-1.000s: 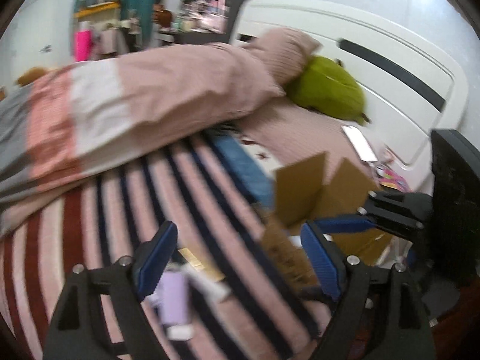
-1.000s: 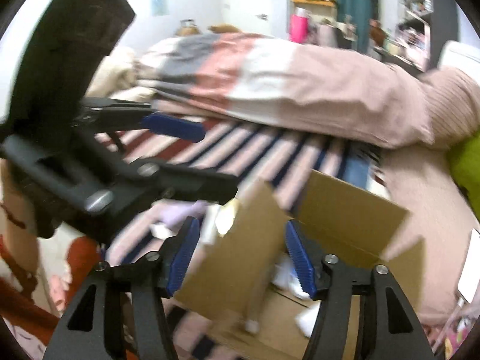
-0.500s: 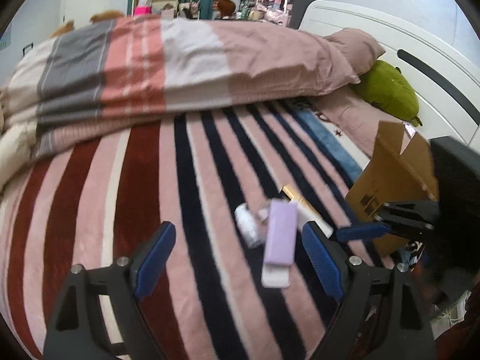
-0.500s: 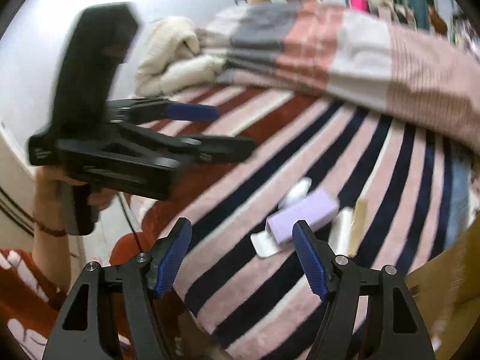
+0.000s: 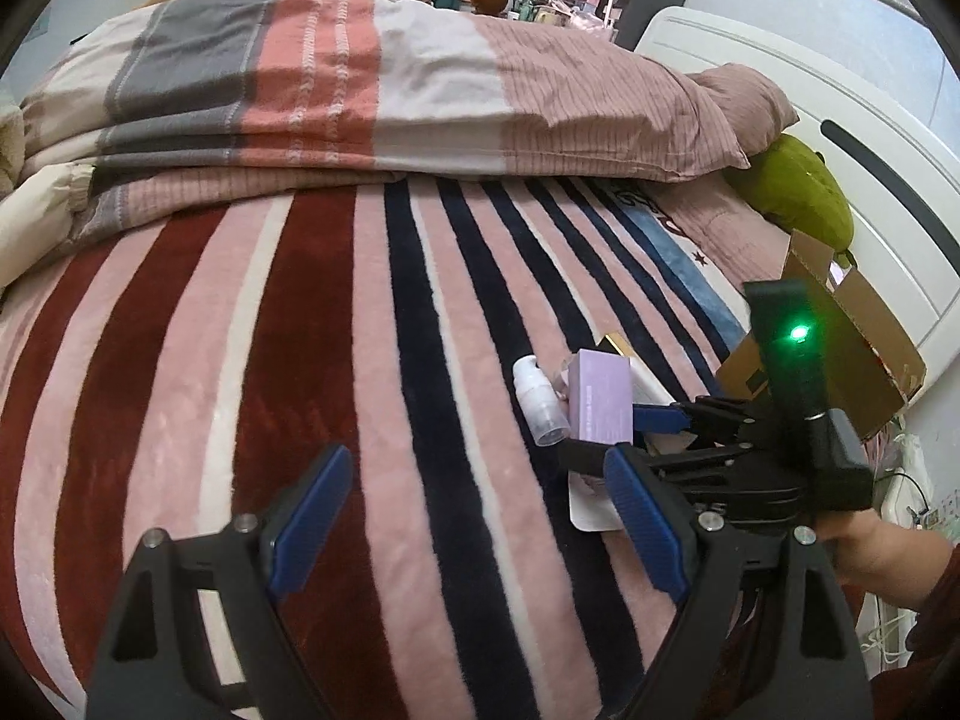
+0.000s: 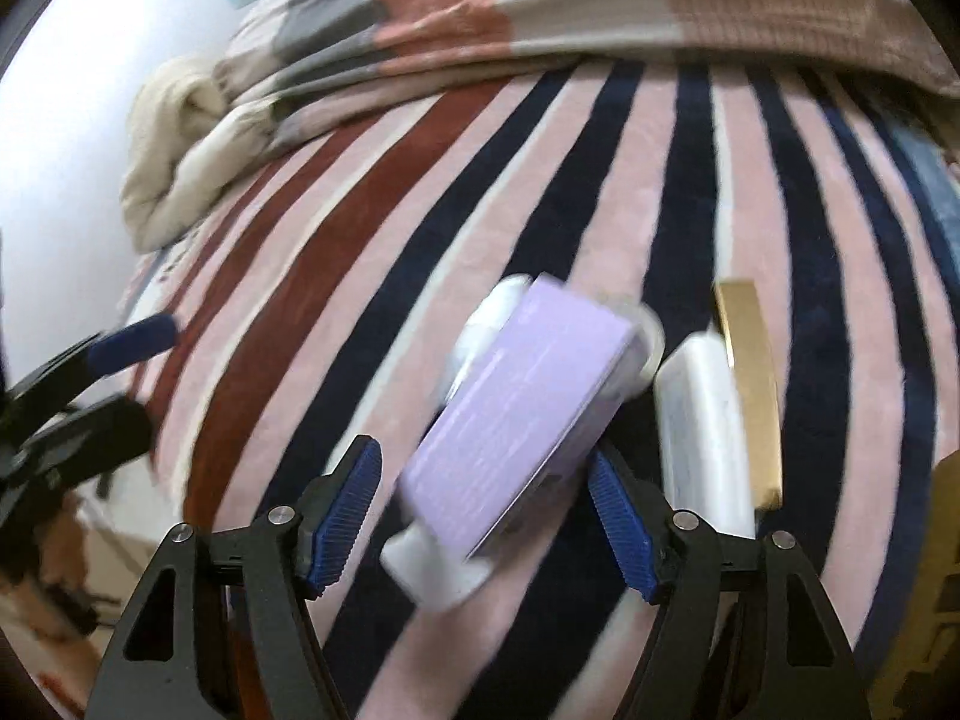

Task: Organize rigid objects
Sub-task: 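Grasp the lilac box with the right gripper, then take the lilac box with the left gripper and release it into the box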

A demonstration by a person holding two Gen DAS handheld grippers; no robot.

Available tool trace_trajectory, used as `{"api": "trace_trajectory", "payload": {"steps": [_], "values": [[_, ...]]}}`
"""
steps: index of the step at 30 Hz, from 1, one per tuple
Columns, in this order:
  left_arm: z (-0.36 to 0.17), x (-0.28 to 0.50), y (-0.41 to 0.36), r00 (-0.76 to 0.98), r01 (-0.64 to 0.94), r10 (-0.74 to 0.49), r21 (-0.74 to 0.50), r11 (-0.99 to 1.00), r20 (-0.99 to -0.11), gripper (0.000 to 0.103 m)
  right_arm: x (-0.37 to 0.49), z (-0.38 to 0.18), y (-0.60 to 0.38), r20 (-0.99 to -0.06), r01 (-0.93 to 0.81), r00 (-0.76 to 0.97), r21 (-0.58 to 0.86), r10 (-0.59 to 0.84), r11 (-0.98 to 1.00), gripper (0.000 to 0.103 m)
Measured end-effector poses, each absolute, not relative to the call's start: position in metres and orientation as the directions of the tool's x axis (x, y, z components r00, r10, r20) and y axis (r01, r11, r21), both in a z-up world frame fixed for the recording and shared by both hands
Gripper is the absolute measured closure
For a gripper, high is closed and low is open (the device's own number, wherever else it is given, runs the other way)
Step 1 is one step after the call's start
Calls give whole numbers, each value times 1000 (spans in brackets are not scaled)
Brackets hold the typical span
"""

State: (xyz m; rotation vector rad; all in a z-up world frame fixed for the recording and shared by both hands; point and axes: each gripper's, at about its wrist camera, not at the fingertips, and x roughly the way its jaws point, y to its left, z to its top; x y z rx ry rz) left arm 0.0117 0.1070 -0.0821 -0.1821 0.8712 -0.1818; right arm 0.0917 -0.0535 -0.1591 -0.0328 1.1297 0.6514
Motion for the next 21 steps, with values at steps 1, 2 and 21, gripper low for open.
{"api": "trace_trajectory", "payload": {"steps": [1, 2, 21], "values": [[-81, 10, 107, 633, 84, -231, -232, 969, -739, 19, 92, -160, -52, -852, -489, 277, 273, 444, 828, 42], [-80, 9, 106, 634, 84, -232, -232, 969, -737, 19, 90, -161, -52, -857, -488, 275, 266, 435, 831, 54], [-68, 2, 89, 624, 120, -248, -222, 968, -741, 19, 58, -161, -61, -892, -639, 204, 191, 404, 745, 82]]}}
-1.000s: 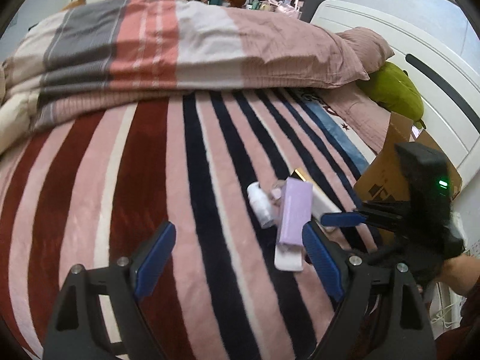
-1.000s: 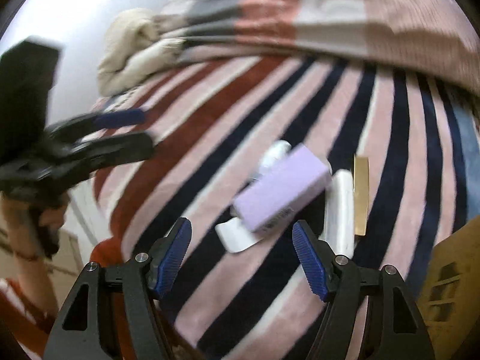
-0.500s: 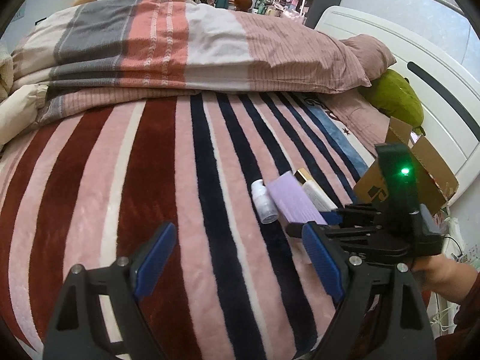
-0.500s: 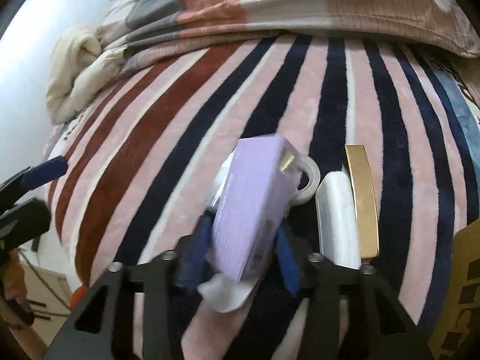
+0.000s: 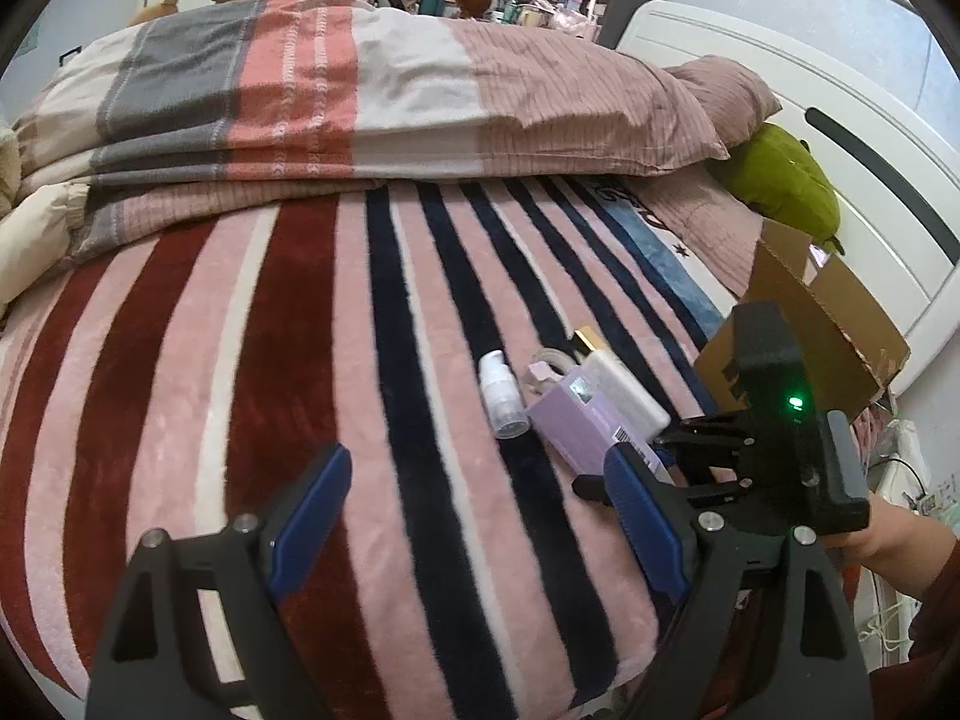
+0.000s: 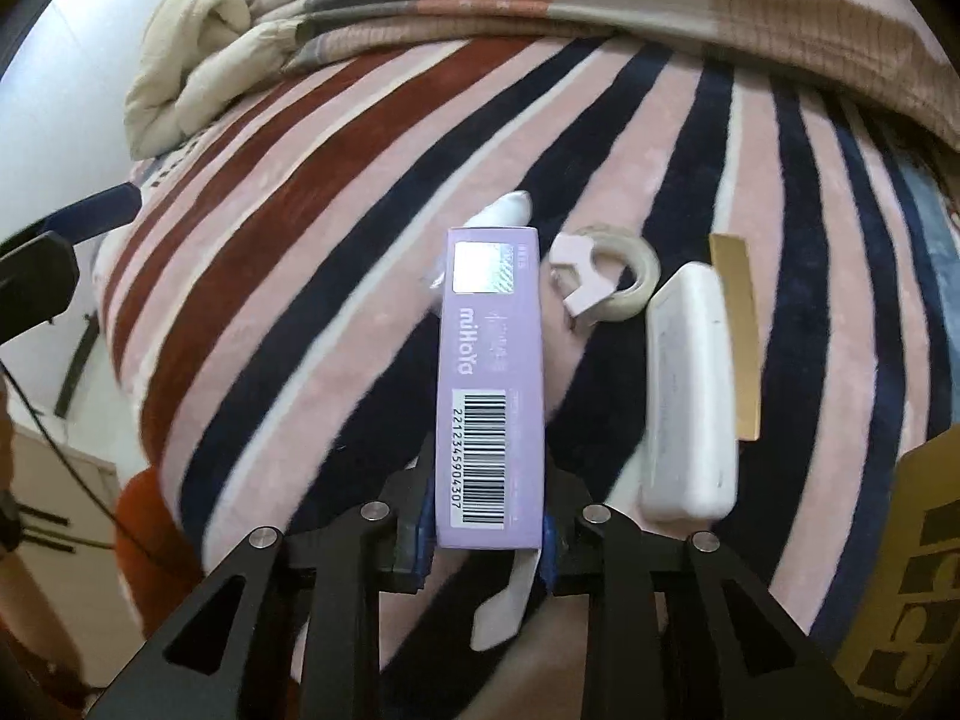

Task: Organize rigid objects
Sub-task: 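Take the lilac box with the left gripper and release it into the box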

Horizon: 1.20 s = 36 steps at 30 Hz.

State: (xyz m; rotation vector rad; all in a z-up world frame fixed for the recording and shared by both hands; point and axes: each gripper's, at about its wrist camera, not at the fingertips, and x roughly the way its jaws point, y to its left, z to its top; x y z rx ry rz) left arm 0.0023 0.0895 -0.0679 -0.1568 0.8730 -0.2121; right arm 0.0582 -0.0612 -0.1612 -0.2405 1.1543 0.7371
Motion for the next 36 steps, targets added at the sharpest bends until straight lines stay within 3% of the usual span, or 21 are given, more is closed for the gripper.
{"api": "trace_trajectory", "payload": {"steps": [12, 16, 19, 26, 36], "values": [[-7, 29, 26, 625, 346, -488, -345, 873, -609, 19, 20, -37, -79, -818, -789, 222, 170, 531, 591, 82], [20, 43, -5, 601, 432, -559, -357, 829, -571, 39, 19, -4, -101, -801, -795, 255, 145, 541, 589, 82], [40, 55, -40, 588, 491, -585, -328, 807, -559, 39, 24, 13, -122, -796, -785, 289, 120, 531, 607, 82], [53, 94, -126, 517, 581, -630, -304, 755, -579, 39, 49, 35, -197, -788, -718, 347, 126, 508, 685, 82], [10, 135, -205, 346, 590, -645, -377, 714, -681, 39, 84, -2, -274, -859, -623, 273, 186, 434, 760, 82]]}}
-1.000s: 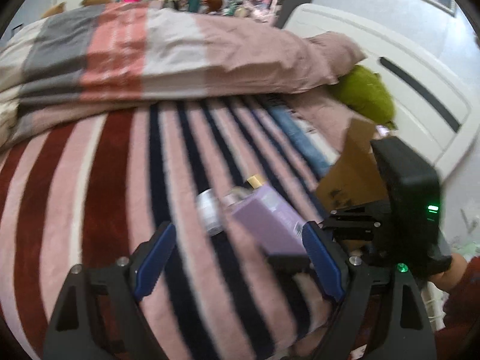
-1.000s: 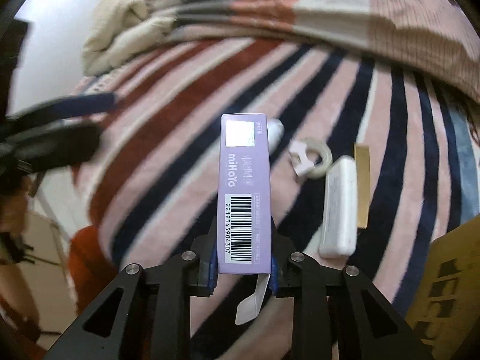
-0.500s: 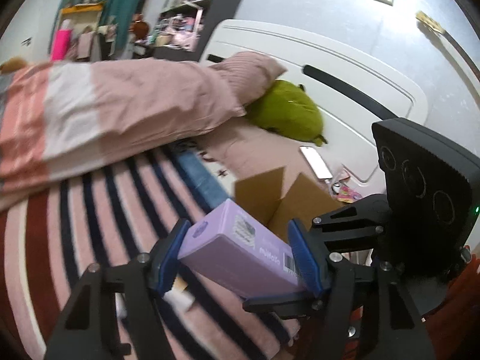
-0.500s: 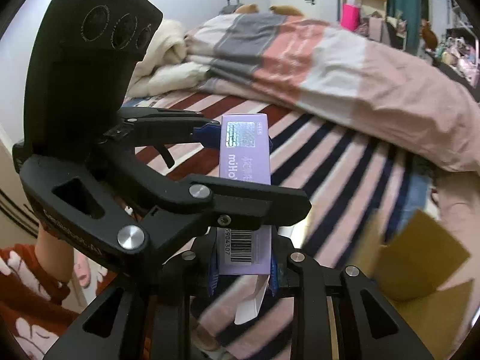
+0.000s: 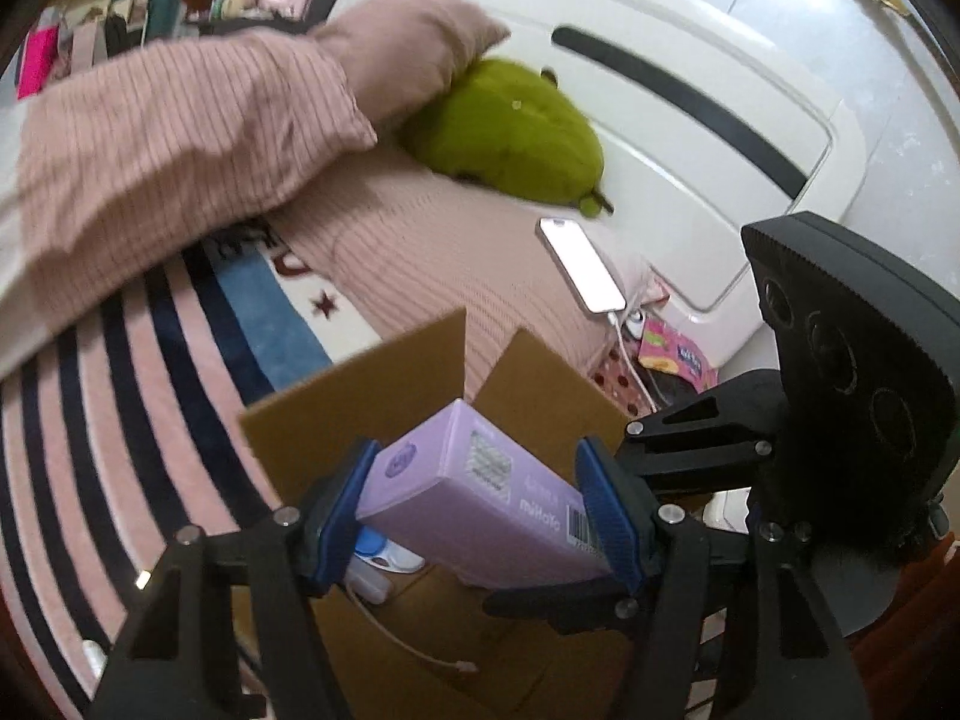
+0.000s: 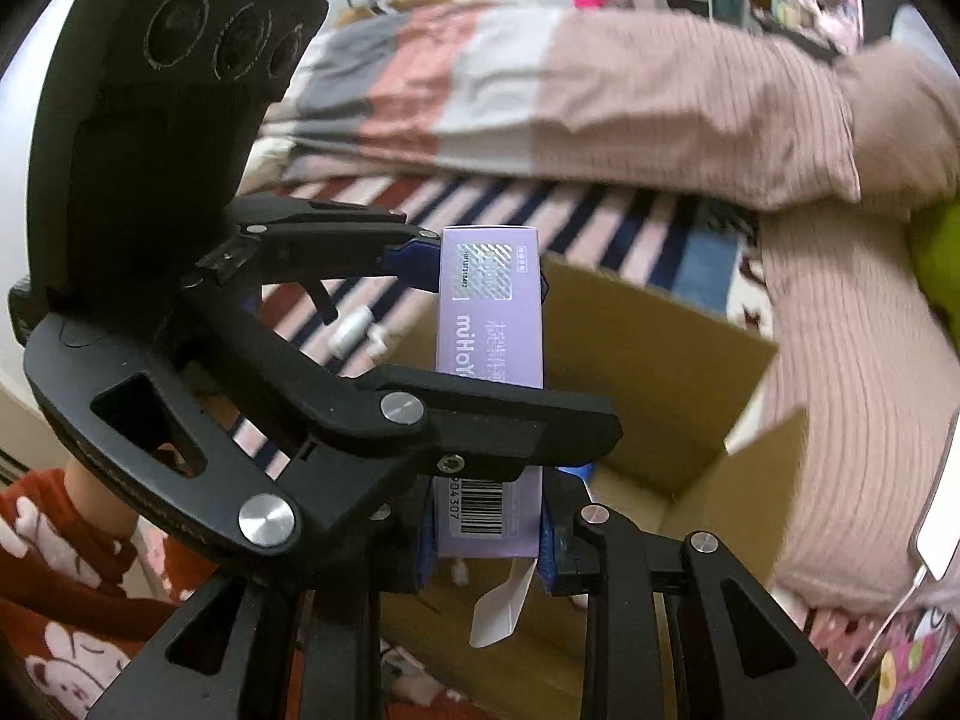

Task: Organize rigid objects
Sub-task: 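Take the lilac box with the left gripper and release it into the box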

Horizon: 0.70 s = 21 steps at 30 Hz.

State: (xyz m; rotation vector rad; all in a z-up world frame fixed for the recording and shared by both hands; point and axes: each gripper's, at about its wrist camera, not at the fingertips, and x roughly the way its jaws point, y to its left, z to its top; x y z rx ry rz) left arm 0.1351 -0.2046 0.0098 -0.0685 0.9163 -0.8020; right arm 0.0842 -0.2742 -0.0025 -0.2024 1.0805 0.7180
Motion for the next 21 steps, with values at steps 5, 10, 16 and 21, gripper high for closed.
{"api": "trace_trajectory", "payload": {"steps": [5, 10, 16, 21], "values": [[2, 137, -216, 310, 578, -627, -383, 721, -714, 39, 87, -16, -284, -886, -616, 240, 177, 397, 768, 81], [5, 134, -213, 330, 575, -616, -366, 732, -715, 25, 88, -23, -284, -907, -607, 246, 131, 342, 783, 69], [15, 124, -183, 383, 554, -602, -347, 757, -701, 25, 84, -18, -283, -895, -597, 276, 126, 350, 792, 64], [28, 107, -140, 470, 511, -554, -300, 805, -687, 25, 77, -3, -269, -858, -597, 321, 145, 401, 789, 64]]}}
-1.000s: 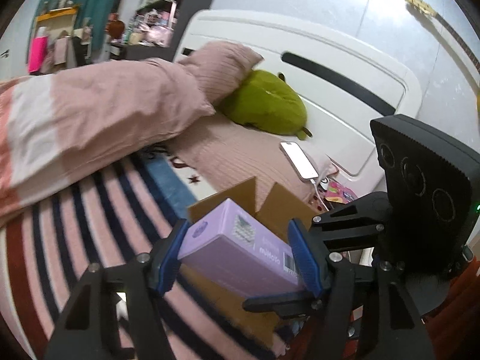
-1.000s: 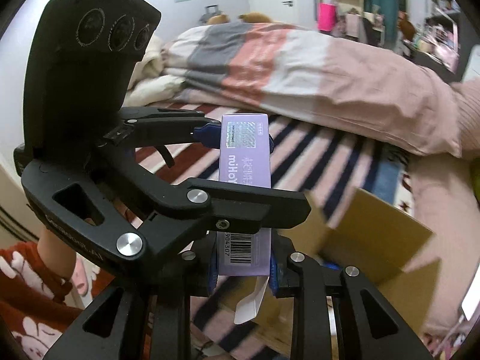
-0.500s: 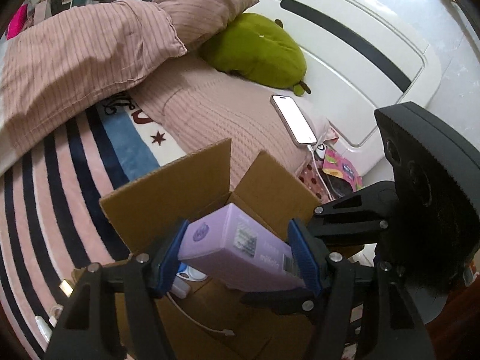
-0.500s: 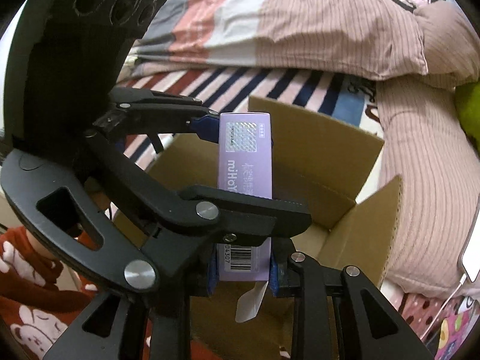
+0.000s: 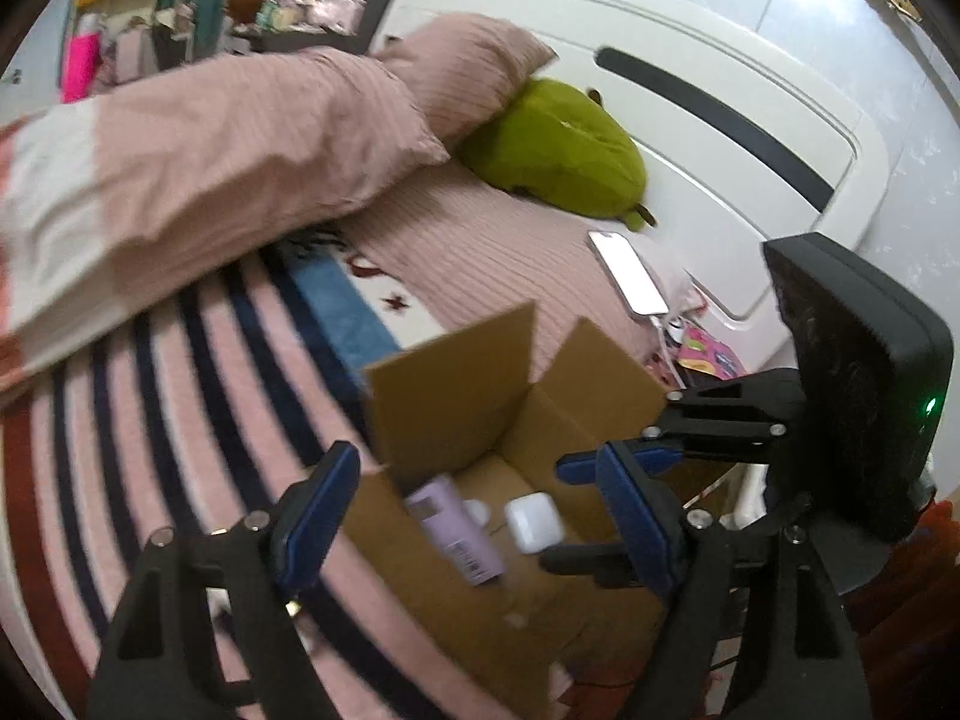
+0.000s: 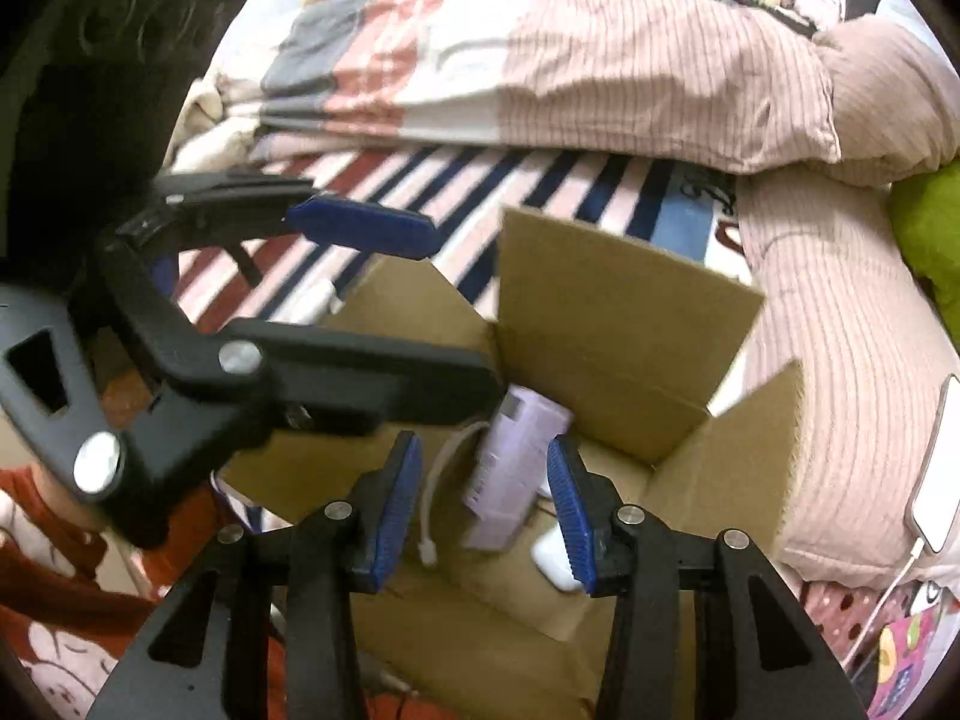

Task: Organize rigid objects
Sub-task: 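Take the lilac box with the left gripper and release it into the box, then grasp the white tube with the right gripper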

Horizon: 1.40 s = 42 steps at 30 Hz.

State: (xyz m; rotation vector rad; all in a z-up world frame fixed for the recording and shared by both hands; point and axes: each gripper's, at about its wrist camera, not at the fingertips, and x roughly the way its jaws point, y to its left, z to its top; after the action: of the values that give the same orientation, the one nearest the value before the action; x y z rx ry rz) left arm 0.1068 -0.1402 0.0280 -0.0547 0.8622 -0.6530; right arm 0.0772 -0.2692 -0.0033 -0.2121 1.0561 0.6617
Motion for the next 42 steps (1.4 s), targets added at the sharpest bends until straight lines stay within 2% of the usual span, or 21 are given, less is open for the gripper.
{"api": "trace_trajectory", "payload": {"steps": [9, 17, 20, 24, 29, 36, 37, 38, 39, 42], "values": [[29, 69, -39, 597, 385, -434, -233, 893, -674, 24, 47, 18, -186, -784, -683, 319, 200, 532, 703, 64], [-5, 42, 35, 653, 267, -327, -196, 944, -683, 24, 28, -13, -105, -790, -728, 226, 252, 570, 638, 63], [-26, 34, 53, 650, 242, -317, -207, 948, -691, 24, 24, -37, -89, -796, -711, 209, 275, 568, 647, 59], [-49, 23, 69, 644, 215, -300, -210, 954, -704, 24, 32, -79, -83, -826, -656, 231, 259, 515, 709, 59], [-69, 14, 80, 621, 205, -321, -248, 947, -714, 24, 50, -124, -95, -868, -575, 318, 142, 380, 806, 59], [-78, 8, 92, 617, 178, -322, -272, 946, -718, 24, 69, -142, -93, -867, -545, 413, 8, 277, 838, 59], [-78, 8, 93, 618, 177, -321, -271, 946, -718, 24, 71, -144, -90, -871, -554, 404, 9, 278, 832, 64], [-77, 7, 94, 620, 177, -321, -271, 946, -716, 24, 71, -146, -88, -875, -561, 401, -1, 271, 828, 82], [-77, 6, 94, 621, 176, -321, -272, 946, -715, 24, 71, -149, -86, -884, -566, 392, -14, 255, 824, 88], [-75, 3, 97, 627, 175, -322, -275, 945, -710, 24, 61, -145, -84, -890, -602, 352, 22, 291, 798, 89]]}}
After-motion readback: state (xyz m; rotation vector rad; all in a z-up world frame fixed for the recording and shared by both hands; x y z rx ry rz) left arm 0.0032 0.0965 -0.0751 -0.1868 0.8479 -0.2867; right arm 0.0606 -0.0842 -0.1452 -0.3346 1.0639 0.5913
